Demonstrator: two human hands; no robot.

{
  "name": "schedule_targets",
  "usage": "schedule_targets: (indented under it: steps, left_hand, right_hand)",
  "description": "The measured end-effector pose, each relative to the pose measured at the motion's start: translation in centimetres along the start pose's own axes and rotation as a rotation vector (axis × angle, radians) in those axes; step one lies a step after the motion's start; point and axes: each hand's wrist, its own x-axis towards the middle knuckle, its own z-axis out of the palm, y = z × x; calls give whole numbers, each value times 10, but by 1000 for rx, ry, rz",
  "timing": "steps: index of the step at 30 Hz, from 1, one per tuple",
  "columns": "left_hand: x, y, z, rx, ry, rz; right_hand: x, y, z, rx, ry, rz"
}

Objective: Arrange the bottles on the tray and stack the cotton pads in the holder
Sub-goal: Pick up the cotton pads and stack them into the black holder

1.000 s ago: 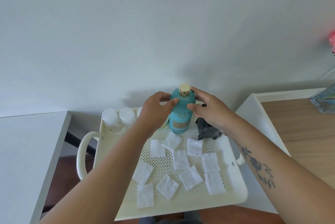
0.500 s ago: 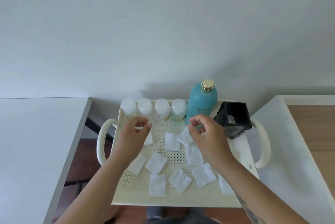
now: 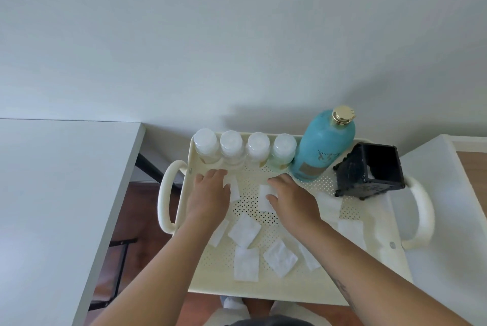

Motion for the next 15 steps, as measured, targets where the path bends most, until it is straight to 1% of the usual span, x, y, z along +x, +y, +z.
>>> schedule_targets:
  steps: [6,10,15]
  left_hand:
    - [16,-4,5,107,-45,-3]
    - [22,-4,6,82,-57,-3]
    - [26,-5,7,20,-90,-10]
  right_hand:
    - [11,-5,1,-108,-63,33]
    - [15,-8,1,-118,-96,60]
    - [17,-11,1,-95,-86,50]
